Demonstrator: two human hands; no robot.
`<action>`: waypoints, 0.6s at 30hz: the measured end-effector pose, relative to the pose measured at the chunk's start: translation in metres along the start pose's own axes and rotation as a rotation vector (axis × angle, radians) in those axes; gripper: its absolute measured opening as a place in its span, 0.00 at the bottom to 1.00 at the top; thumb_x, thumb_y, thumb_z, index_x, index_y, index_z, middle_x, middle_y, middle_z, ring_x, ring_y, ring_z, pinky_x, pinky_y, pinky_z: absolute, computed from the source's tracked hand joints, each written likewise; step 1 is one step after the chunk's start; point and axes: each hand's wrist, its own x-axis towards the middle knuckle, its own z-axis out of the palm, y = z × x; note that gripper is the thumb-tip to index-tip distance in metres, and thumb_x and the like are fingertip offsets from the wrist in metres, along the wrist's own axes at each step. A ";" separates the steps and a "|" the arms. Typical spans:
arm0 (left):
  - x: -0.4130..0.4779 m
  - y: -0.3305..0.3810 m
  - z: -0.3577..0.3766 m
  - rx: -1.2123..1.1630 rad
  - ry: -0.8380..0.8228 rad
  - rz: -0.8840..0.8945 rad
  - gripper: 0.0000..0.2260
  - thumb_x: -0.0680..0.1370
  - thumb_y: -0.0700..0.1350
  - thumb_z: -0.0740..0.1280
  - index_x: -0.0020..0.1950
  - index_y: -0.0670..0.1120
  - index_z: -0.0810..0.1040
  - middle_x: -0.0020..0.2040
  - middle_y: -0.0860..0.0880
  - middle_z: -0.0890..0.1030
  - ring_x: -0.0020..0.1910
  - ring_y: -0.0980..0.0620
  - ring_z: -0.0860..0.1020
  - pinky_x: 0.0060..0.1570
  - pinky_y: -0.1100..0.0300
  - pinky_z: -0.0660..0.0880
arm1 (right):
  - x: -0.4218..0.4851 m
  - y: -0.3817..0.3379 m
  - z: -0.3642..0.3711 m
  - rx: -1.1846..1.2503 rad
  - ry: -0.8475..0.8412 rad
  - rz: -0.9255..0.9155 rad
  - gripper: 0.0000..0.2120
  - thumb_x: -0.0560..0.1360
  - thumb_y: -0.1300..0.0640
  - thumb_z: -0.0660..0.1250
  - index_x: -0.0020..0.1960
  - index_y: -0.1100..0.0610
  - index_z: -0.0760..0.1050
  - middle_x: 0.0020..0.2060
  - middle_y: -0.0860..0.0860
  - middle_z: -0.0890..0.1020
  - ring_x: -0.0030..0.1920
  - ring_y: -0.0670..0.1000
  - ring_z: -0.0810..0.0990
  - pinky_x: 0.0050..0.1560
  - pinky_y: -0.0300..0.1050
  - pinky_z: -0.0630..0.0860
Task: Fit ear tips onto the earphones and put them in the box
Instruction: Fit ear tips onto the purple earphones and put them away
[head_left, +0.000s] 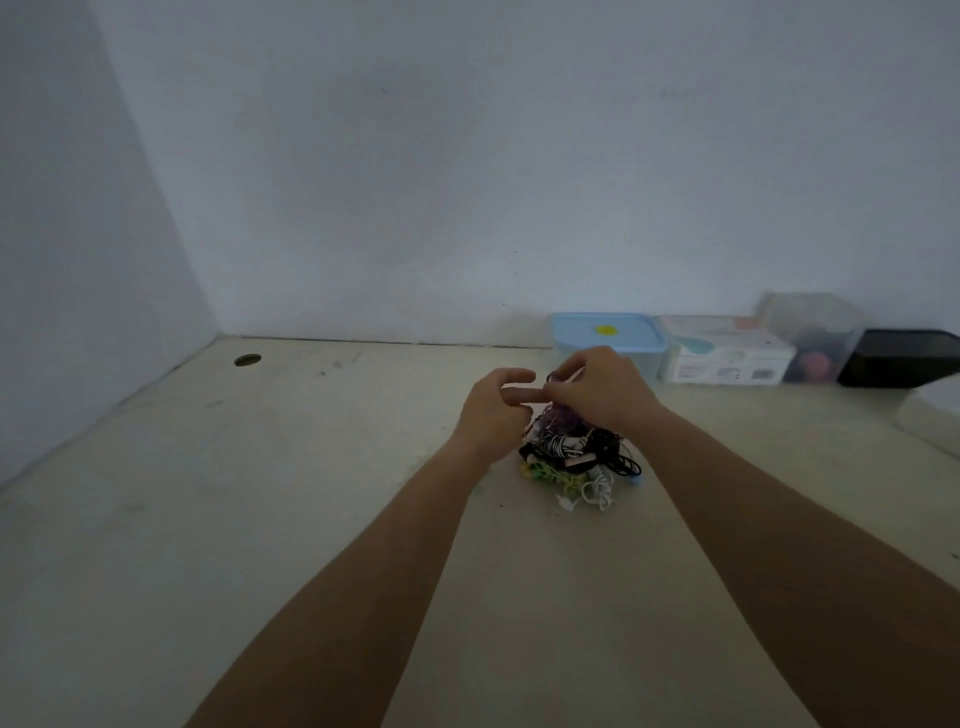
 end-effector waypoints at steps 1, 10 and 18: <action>0.000 0.002 -0.001 -0.027 0.007 0.006 0.22 0.73 0.25 0.59 0.63 0.41 0.74 0.44 0.52 0.85 0.40 0.47 0.77 0.34 0.60 0.72 | 0.001 0.000 -0.005 0.065 0.016 0.001 0.04 0.72 0.50 0.71 0.42 0.50 0.82 0.34 0.45 0.83 0.38 0.44 0.81 0.45 0.45 0.79; -0.008 0.009 0.002 -0.052 0.029 0.052 0.20 0.75 0.30 0.65 0.65 0.44 0.76 0.57 0.46 0.82 0.55 0.49 0.80 0.51 0.62 0.76 | -0.005 -0.019 -0.049 0.752 0.020 0.101 0.07 0.77 0.56 0.68 0.46 0.59 0.82 0.32 0.50 0.82 0.30 0.48 0.73 0.34 0.42 0.68; -0.031 0.043 0.006 -0.694 -0.140 -0.139 0.25 0.76 0.28 0.64 0.70 0.48 0.72 0.65 0.41 0.78 0.58 0.38 0.81 0.62 0.45 0.77 | -0.016 -0.028 -0.056 1.122 -0.272 0.105 0.09 0.80 0.55 0.63 0.47 0.59 0.79 0.36 0.51 0.81 0.30 0.47 0.73 0.33 0.40 0.70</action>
